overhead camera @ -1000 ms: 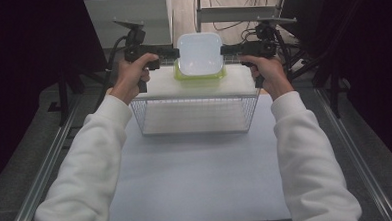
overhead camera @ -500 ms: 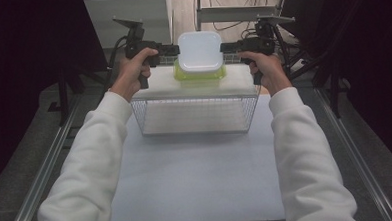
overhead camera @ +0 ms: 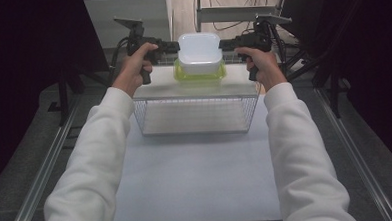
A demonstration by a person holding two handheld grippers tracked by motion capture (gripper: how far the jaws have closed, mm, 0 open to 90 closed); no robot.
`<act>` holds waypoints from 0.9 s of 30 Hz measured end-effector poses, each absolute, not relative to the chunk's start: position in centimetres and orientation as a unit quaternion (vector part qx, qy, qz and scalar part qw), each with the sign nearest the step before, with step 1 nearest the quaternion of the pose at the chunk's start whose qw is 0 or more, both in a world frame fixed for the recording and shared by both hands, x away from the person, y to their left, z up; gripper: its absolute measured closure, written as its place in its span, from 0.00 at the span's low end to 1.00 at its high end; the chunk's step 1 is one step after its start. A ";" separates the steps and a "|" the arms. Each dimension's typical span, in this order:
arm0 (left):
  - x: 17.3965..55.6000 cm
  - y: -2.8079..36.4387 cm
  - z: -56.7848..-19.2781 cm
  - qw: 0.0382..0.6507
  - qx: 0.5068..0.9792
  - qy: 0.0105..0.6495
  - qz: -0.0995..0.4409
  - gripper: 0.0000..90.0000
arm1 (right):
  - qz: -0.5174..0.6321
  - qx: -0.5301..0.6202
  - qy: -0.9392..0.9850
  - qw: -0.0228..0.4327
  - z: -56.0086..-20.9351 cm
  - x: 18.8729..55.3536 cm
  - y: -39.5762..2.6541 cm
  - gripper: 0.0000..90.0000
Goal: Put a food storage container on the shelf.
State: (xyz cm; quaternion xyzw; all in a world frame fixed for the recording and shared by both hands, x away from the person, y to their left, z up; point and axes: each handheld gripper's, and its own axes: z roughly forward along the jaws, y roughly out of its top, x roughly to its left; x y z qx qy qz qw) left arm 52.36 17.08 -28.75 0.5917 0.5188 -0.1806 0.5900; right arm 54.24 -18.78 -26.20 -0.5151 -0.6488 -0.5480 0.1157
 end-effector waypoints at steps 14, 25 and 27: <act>52.9 16.9 -29.4 0.593 0.583 0.526 -0.177 0.85 | -0.543 -0.526 -0.644 0.115 -26.7 55.0 -18.6 0.80; 52.6 16.9 -29.2 0.594 0.586 0.527 -0.161 0.85 | -0.543 -0.526 -0.644 0.116 -26.7 55.0 -18.6 0.80; 52.5 16.9 -29.2 0.596 0.590 0.522 -0.155 0.85 | -0.542 -0.524 -0.647 0.116 -26.7 55.0 -18.6 0.78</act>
